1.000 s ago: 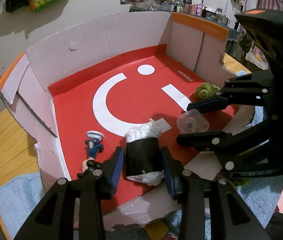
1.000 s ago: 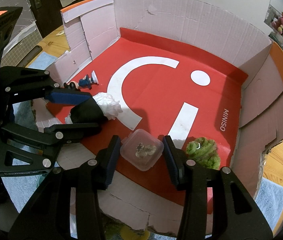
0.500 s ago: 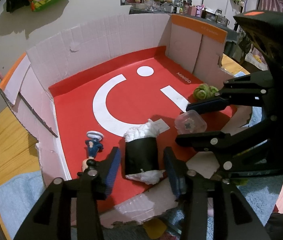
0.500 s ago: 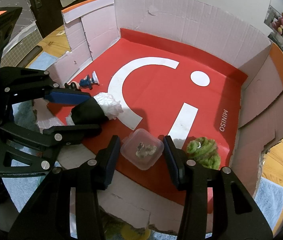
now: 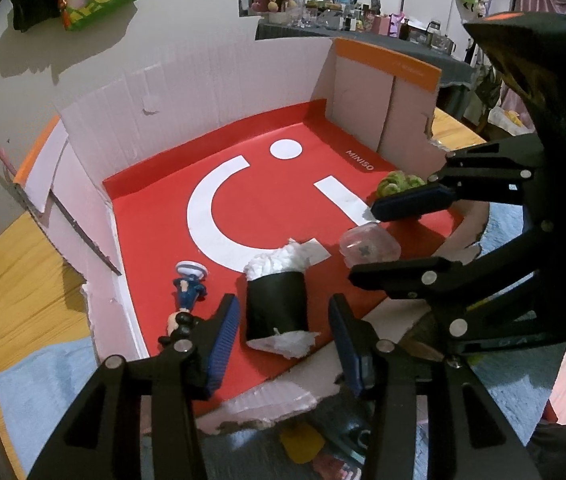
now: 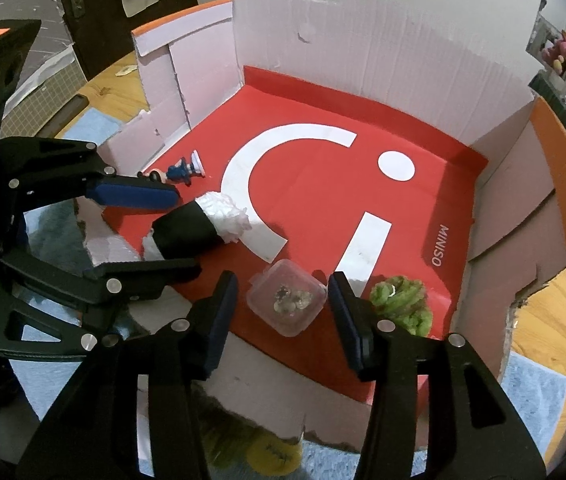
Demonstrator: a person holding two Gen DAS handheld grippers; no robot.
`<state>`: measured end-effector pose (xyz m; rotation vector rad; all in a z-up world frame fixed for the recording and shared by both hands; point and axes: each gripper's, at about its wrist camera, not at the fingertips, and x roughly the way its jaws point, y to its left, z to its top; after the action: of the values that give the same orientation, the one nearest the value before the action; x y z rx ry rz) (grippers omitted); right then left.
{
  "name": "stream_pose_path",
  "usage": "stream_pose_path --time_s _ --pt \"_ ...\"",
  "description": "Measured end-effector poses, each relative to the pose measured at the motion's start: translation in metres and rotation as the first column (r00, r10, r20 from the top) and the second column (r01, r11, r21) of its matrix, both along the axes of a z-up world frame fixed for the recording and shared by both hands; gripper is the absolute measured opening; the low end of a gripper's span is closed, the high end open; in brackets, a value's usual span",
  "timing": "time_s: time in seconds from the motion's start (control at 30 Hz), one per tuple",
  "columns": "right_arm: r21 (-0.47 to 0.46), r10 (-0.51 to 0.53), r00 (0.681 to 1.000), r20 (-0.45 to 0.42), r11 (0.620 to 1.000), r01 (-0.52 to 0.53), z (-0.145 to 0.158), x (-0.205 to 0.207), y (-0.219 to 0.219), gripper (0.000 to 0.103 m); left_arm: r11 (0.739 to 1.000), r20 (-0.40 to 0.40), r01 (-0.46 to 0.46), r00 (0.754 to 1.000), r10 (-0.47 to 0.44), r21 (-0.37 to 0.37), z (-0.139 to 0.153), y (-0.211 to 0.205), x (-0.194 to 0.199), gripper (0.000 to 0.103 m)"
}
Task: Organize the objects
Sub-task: 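Open the left tool releasing the figurine while the right tool releases the clear box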
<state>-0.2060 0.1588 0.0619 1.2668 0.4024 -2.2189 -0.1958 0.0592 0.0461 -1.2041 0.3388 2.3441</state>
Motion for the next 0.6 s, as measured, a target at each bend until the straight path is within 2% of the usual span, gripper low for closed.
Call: stream_pose_path --time_s 0.3,0.4,0.47,0.6 --pt "-0.013 -0.014 0.999 -0.039 1.000 0.014 0.015 0.014 0.003 0.048 0.999 -0.024 -0.022 0.999 0.023 0.039 0.014 -0.010 0.015 0.049" --pt "-0.024 -0.023 0.998 -0.052 0.999 0.022 0.023 0.020 0.005 0.048 0.998 -0.038 -0.036 0.999 0.038 0.052 0.019 -0.014 0.022 0.054" --pt "-0.031 -0.028 0.998 -0.064 0.999 0.026 0.027 0.026 0.007 0.049 0.997 -0.049 -0.043 0.998 0.047 0.062 0.024 -0.018 0.028 0.055" --pt "-0.048 -0.037 0.995 -0.094 0.998 0.033 0.039 0.040 0.010 0.057 0.995 -0.068 -0.058 0.996 0.064 0.084 0.032 -0.025 0.041 0.055"
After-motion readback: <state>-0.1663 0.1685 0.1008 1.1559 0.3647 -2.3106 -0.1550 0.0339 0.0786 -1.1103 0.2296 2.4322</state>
